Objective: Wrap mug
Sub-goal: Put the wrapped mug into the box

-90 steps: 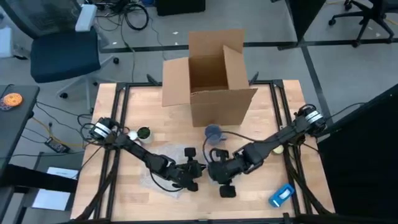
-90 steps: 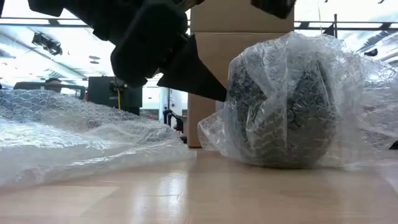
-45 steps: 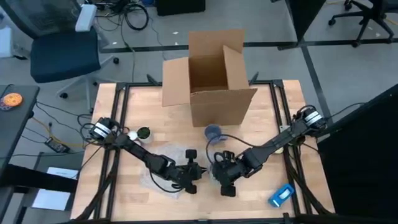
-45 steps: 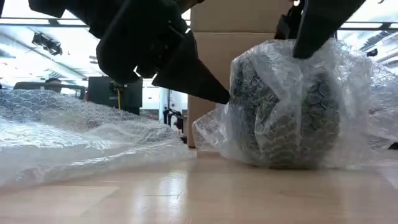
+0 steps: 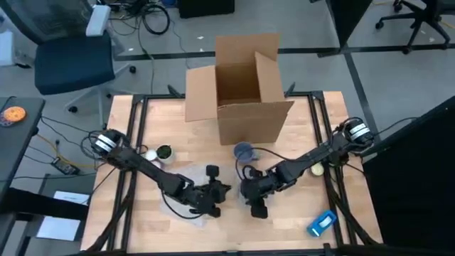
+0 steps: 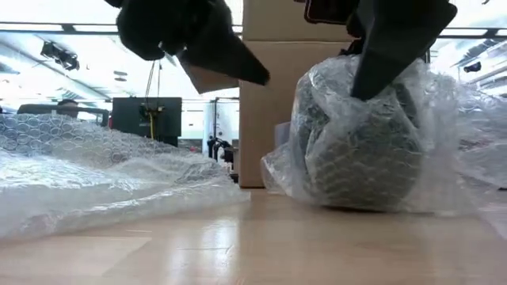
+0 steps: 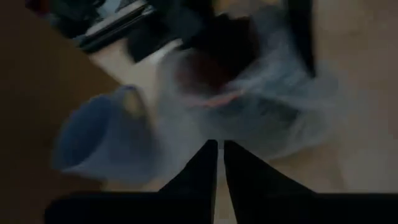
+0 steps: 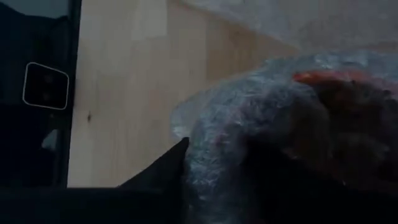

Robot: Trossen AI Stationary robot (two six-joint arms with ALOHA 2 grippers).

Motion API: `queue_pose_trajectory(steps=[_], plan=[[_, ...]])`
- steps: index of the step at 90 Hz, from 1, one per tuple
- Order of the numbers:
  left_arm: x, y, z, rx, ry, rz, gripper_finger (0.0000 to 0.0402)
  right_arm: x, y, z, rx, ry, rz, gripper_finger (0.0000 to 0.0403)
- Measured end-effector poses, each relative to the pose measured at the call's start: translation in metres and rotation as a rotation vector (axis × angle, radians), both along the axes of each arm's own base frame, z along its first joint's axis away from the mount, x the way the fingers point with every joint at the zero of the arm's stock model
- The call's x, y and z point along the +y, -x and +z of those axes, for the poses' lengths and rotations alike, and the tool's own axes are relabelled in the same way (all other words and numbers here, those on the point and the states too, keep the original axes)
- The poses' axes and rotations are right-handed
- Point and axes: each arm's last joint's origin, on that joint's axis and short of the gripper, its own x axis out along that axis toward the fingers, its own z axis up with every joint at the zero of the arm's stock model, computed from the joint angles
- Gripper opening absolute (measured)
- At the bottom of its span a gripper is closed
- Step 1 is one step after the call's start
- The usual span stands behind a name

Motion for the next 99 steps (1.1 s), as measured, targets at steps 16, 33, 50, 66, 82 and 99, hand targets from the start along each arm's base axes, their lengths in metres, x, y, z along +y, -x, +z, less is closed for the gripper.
queue_pose_trajectory(steps=[16,33,50,66,82,99], plan=[[0.013,0.018,0.019,0.025,-0.099,0.1,0.0015,-0.008,-0.005,-0.001,0.002,-0.063,0.029,0.0047],[0.02,0.031,0.03,0.064,-0.147,0.122,0.0015,-0.007,-0.007,0.003,-0.01,-0.104,0.032,0.0024],[0.026,0.039,0.042,0.067,-0.231,0.13,0.0015,0.006,-0.013,0.03,-0.057,-0.153,0.054,0.0016],[0.031,0.051,0.062,0.04,-0.259,0.12,0.0015,0.028,-0.008,0.1,-0.271,-0.248,0.146,0.0015],[0.035,0.066,0.078,0.013,-0.248,0.119,0.0015,0.046,0.011,0.164,-0.525,-0.208,0.227,0.0015],[0.028,0.071,0.079,0.025,-0.213,0.052,0.0015,0.043,0.032,0.234,-0.946,-0.056,0.327,0.0015]])
